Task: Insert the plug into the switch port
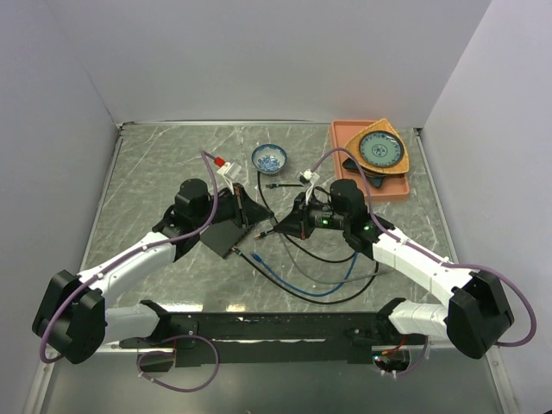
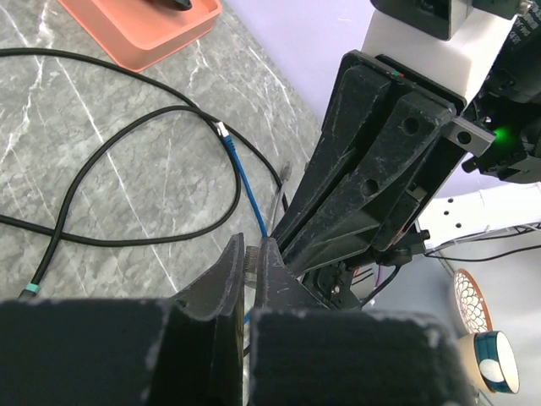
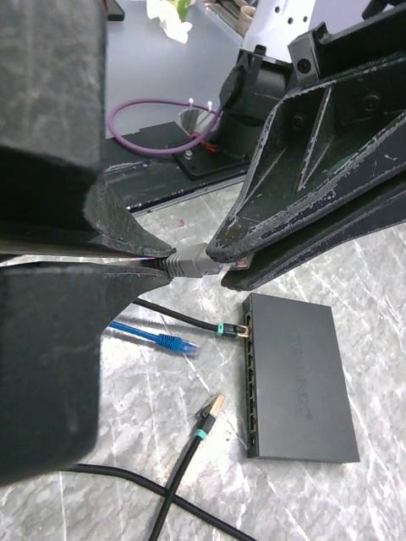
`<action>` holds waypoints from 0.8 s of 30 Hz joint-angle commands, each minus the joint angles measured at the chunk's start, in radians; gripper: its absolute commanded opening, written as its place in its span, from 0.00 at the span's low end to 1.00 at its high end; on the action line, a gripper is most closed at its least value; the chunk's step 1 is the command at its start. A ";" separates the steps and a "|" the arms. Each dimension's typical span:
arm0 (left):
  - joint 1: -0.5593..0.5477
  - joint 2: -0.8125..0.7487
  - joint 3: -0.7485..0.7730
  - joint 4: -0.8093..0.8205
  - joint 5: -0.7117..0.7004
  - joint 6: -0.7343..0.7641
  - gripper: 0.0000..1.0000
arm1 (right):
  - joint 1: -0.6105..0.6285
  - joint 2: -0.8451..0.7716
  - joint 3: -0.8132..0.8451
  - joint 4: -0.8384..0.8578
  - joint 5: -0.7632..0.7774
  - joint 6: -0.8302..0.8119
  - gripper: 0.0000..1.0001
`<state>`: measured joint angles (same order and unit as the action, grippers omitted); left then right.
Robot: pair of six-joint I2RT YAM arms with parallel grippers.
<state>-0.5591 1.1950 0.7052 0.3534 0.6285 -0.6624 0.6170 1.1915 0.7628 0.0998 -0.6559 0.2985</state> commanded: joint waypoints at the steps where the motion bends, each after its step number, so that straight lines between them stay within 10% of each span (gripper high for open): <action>1: -0.016 -0.005 0.051 0.019 -0.032 0.006 0.01 | 0.000 -0.013 0.044 -0.001 0.018 -0.012 0.05; 7: -0.016 -0.020 0.071 -0.028 -0.154 -0.034 0.01 | 0.000 -0.066 0.069 -0.083 0.131 -0.035 0.53; 10: -0.016 -0.012 0.089 -0.063 -0.202 -0.058 0.01 | 0.006 -0.095 0.073 -0.095 0.186 -0.044 0.97; 24: -0.015 -0.014 0.162 -0.257 -0.388 -0.223 0.01 | 0.188 -0.058 0.182 -0.215 0.630 -0.121 0.98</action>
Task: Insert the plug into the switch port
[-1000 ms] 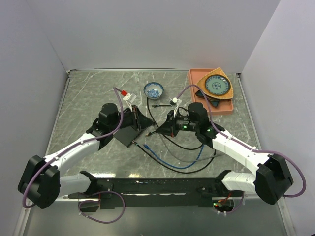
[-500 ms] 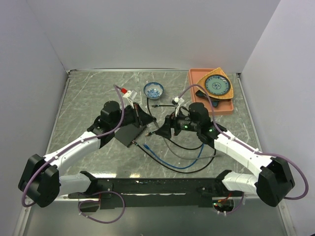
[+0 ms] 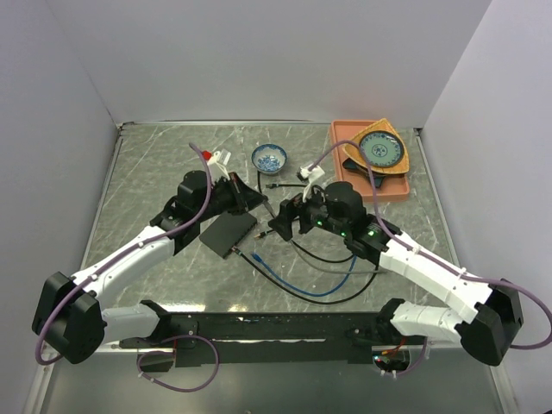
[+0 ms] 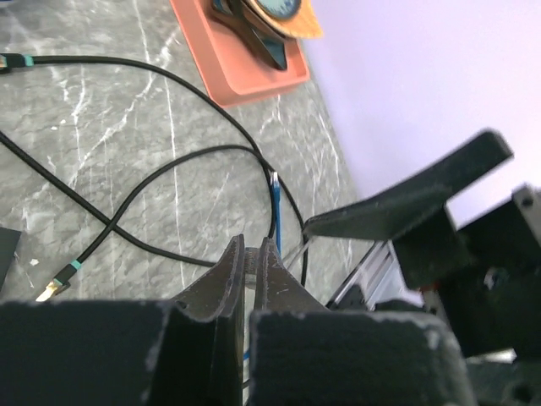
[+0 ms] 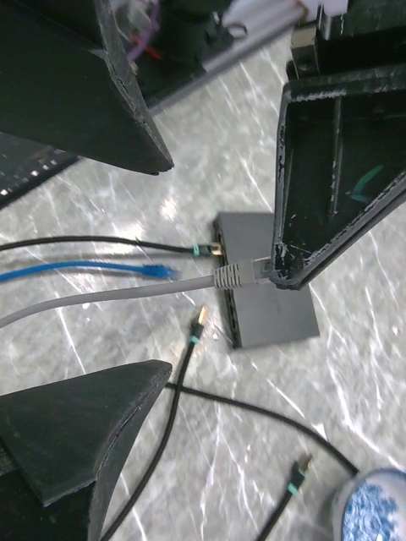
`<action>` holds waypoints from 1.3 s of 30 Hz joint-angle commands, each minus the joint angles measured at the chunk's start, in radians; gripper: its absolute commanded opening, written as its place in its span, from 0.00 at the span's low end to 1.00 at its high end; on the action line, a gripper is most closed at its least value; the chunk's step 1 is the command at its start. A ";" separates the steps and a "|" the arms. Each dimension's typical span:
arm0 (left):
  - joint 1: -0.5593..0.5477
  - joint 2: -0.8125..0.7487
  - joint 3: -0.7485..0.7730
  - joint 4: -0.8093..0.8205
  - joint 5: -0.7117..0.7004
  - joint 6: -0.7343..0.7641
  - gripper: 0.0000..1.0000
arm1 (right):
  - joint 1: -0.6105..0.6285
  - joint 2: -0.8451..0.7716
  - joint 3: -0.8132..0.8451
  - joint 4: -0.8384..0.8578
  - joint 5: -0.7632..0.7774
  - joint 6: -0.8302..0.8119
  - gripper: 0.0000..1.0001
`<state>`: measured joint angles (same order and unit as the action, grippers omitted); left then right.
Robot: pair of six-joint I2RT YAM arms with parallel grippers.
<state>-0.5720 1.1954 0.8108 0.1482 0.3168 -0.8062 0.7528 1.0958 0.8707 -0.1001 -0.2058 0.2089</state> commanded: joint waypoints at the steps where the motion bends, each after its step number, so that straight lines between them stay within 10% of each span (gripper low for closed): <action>1: -0.003 -0.022 0.051 -0.045 -0.073 -0.093 0.01 | 0.063 0.065 0.082 -0.016 0.201 -0.031 0.98; 6: -0.002 -0.031 0.039 -0.038 -0.073 -0.102 0.01 | 0.089 0.145 0.143 -0.023 0.258 -0.036 0.87; 10: -0.002 -0.031 0.042 -0.045 -0.073 -0.096 0.01 | 0.094 0.177 0.154 -0.004 0.250 -0.026 0.56; 39: -0.002 0.001 0.068 -0.071 -0.030 -0.054 0.01 | 0.095 0.214 0.159 0.066 0.224 0.012 0.31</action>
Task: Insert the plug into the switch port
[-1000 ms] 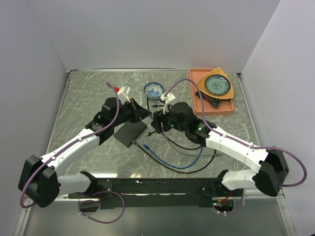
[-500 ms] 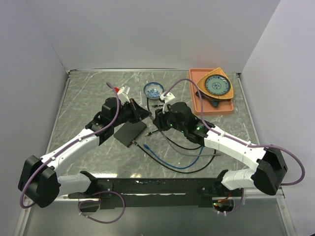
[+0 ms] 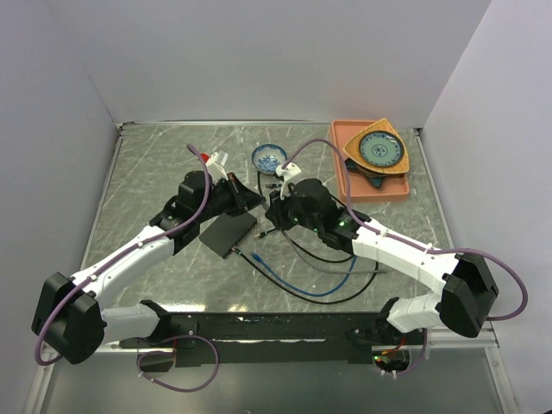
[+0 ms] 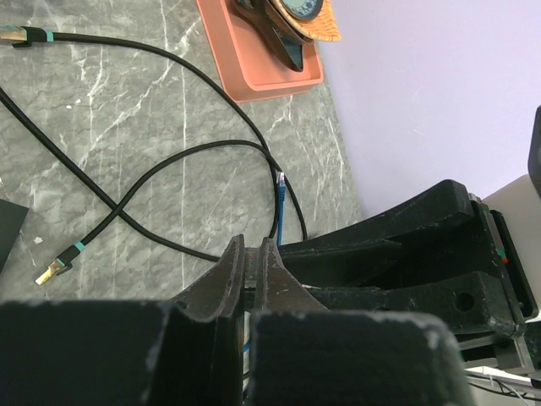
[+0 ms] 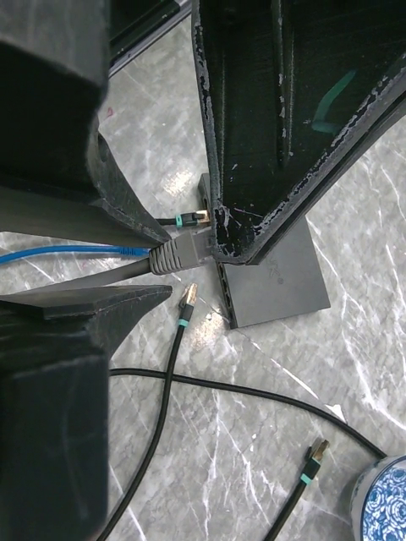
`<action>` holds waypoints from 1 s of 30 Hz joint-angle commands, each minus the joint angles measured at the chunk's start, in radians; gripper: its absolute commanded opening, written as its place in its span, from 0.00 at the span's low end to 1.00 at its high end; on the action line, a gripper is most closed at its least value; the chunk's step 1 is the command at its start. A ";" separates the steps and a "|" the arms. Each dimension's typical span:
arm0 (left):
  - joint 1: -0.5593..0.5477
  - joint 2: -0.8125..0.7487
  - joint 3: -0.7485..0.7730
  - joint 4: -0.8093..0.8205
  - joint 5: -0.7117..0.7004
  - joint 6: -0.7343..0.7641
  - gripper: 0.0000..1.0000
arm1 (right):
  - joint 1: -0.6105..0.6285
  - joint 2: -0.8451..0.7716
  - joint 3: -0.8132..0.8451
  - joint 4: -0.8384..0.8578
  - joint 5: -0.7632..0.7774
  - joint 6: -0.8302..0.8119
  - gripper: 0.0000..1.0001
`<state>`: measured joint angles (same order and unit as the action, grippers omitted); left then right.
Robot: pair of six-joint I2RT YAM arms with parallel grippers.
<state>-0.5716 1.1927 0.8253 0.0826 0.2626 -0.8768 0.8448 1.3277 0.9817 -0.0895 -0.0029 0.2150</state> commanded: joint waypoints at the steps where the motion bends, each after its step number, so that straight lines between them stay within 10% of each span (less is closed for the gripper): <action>1: -0.002 0.005 0.055 -0.009 0.029 0.018 0.01 | 0.004 -0.022 0.046 0.056 0.029 0.006 0.32; 14: -0.002 0.021 0.058 -0.007 0.038 0.019 0.01 | 0.004 -0.044 0.043 0.045 0.027 -0.003 0.49; 17: -0.002 0.021 0.057 -0.006 0.041 0.018 0.01 | 0.004 -0.056 0.031 0.057 0.043 0.003 0.42; 21: -0.002 0.025 0.052 0.006 0.052 0.012 0.01 | 0.005 -0.053 0.035 0.047 0.060 0.011 0.00; 30: -0.002 0.030 0.055 0.000 0.043 0.022 0.12 | 0.004 -0.055 0.025 0.037 0.078 -0.003 0.00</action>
<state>-0.5709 1.2186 0.8402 0.0742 0.2871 -0.8734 0.8539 1.3106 0.9817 -0.0937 0.0208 0.2180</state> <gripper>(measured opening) 0.071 0.054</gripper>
